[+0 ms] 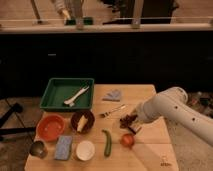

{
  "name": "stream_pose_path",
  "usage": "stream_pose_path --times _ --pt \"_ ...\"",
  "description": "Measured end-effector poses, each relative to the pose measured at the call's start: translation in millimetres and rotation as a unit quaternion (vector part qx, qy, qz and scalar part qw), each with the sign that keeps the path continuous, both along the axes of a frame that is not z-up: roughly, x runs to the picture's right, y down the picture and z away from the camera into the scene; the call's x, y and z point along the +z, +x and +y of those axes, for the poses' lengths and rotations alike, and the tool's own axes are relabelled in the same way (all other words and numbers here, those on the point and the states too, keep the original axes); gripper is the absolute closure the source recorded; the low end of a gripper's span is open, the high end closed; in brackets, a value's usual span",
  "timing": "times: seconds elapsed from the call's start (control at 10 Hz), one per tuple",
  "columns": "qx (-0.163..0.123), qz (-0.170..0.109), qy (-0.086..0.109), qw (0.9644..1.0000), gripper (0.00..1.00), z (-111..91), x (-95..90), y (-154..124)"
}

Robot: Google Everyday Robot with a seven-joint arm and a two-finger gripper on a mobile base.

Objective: Place grapes in tray

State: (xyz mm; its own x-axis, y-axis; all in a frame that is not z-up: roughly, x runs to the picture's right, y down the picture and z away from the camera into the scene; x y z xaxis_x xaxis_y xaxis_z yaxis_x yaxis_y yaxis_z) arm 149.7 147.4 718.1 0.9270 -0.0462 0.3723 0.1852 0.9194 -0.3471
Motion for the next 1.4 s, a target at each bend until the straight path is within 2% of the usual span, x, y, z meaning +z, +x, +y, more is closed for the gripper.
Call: stream_pose_path --times 0.5,0.8,1.0,1.3,1.4 --pt "0.000 0.004 0.003 1.0000 1.00 -3.7 3.8 -0.4" --pt "0.000 0.015 0.024 0.9996 1.00 -44.4 29.1 -5.6" --pt "0.003 0.023 0.040 0.9990 1.00 -84.8 54.8 -11.6" --pt "0.013 0.032 0.054 0.9980 1.00 -124.2 79.7 -12.5" --pt "0.011 0.029 0.054 0.9981 1.00 -130.4 84.5 -12.5"
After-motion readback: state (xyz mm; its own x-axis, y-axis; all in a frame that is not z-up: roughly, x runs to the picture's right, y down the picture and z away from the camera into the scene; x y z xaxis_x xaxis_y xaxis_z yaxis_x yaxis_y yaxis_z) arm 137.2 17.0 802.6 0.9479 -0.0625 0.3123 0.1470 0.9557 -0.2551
